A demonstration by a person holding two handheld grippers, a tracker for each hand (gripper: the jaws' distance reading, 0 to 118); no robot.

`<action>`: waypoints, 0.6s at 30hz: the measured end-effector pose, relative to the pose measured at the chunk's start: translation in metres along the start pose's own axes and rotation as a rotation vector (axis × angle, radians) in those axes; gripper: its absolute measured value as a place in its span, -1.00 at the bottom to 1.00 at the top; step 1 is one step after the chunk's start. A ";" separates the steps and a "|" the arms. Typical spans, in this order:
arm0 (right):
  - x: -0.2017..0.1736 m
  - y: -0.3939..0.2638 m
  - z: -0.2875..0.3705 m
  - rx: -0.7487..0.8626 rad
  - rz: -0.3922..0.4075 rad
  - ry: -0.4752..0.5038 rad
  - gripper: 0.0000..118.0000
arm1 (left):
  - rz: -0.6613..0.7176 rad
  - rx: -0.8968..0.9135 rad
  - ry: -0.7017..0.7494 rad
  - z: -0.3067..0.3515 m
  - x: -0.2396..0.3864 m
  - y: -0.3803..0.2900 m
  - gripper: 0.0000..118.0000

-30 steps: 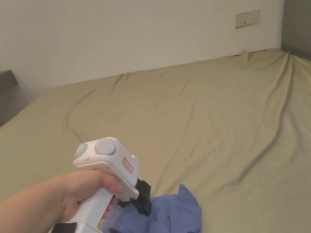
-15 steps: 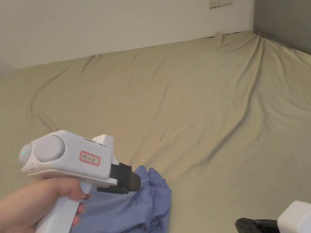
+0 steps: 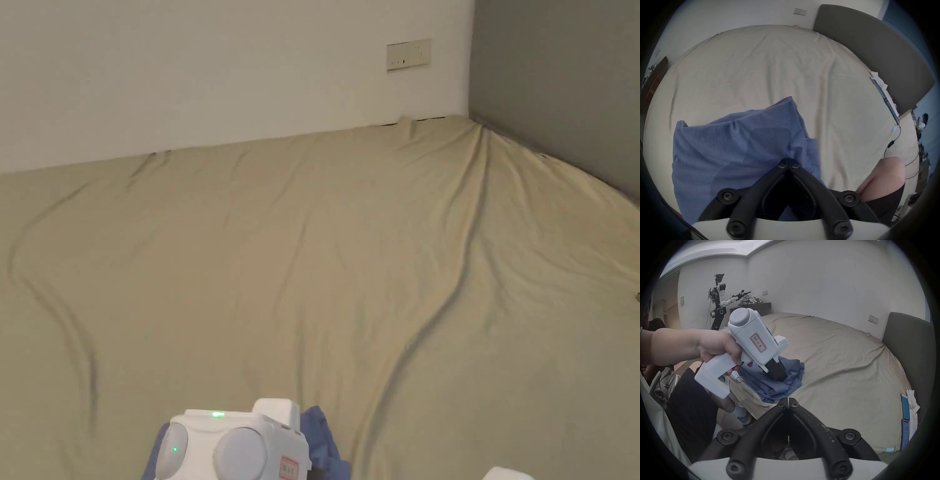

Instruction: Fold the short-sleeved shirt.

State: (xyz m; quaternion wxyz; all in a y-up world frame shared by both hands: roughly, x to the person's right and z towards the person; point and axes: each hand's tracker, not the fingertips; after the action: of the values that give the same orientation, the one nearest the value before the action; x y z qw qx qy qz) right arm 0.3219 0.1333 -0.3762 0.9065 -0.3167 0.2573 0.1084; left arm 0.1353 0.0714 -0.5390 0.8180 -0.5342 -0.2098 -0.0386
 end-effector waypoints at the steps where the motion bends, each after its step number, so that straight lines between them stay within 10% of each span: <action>1: 0.001 0.001 -0.002 -0.004 -0.004 -0.002 -0.98 | -0.007 -0.002 -0.010 -0.002 0.002 0.000 -1.00; 10: 0.014 0.027 -0.053 -0.073 -0.081 -0.016 -0.98 | 0.058 0.239 -0.281 0.067 -0.066 -0.038 -1.00; 18: 0.010 0.062 -0.176 -0.134 -0.296 0.370 -0.98 | 0.308 0.410 -0.281 0.150 -0.183 -0.117 -1.00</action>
State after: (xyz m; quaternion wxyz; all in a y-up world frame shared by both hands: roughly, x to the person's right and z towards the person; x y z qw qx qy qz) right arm 0.2378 0.0710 -0.5317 0.8269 -0.4248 0.3620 -0.0686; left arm -0.1094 0.1254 -0.4580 0.8681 -0.3833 -0.2410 0.2034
